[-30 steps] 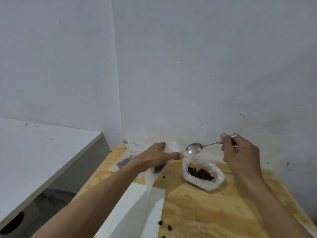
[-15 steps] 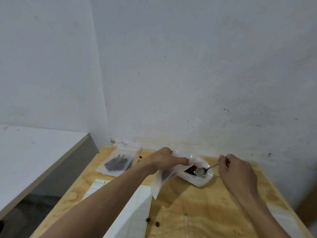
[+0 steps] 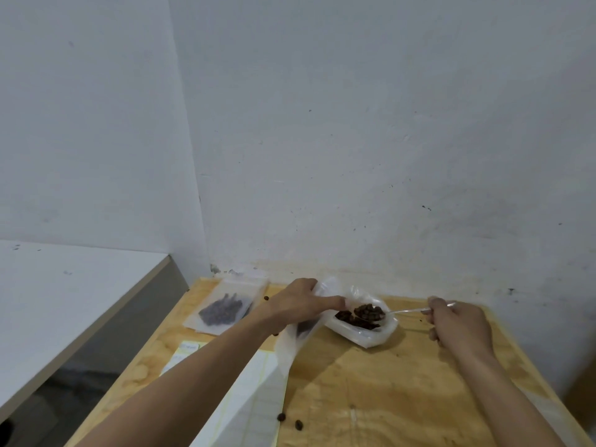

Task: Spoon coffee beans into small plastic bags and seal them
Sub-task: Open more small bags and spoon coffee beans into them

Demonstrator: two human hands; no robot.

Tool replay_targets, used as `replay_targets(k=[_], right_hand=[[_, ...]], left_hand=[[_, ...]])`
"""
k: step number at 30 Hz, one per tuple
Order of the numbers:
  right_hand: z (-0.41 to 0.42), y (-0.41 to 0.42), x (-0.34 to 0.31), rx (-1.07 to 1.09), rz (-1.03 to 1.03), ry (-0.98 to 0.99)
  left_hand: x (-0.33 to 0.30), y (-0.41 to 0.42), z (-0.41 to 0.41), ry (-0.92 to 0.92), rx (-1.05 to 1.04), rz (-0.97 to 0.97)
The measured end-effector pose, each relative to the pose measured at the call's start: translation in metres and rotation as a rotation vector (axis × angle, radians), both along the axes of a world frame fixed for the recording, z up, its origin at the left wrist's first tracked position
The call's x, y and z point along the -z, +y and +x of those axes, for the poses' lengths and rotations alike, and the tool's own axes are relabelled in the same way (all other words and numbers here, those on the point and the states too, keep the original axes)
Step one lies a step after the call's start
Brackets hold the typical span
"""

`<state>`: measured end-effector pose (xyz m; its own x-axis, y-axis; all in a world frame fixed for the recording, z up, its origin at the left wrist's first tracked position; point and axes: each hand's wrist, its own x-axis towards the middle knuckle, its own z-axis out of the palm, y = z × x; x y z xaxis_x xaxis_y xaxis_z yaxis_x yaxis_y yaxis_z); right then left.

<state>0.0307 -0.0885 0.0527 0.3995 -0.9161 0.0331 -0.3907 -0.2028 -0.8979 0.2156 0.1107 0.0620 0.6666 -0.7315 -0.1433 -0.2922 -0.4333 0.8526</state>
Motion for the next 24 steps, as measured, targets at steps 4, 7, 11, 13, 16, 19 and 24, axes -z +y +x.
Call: replay_targets(k=[4, 7, 11, 13, 16, 19, 24], right_hand=[[0.004, -0.002, -0.023, -0.005, -0.003, -0.069], [0.011, -0.001, -0.041, -0.038, -0.003, -0.134], [0.025, 0.012, -0.055, -0.114, -0.049, -0.164], [0.033, 0.021, -0.056, -0.157, -0.076, -0.164], [0.042, 0.037, -0.056, -0.228, -0.133, -0.160], [0.048, 0.052, -0.058, -0.271, -0.215, -0.180], [0.054, 0.067, -0.064, -0.293, -0.266, -0.313]], left_hand=[[-0.006, 0.009, 0.002, -0.110, -0.006, -0.075], [-0.005, 0.015, 0.005, -0.180, 0.013, -0.095], [-0.002, 0.022, 0.009, -0.166, 0.002, -0.137], [-0.002, 0.025, 0.009, -0.133, -0.014, -0.143], [-0.005, 0.030, 0.011, -0.113, -0.043, -0.151], [-0.012, 0.037, 0.017, -0.092, -0.075, -0.192], [-0.022, 0.052, 0.027, -0.104, -0.147, -0.189]])
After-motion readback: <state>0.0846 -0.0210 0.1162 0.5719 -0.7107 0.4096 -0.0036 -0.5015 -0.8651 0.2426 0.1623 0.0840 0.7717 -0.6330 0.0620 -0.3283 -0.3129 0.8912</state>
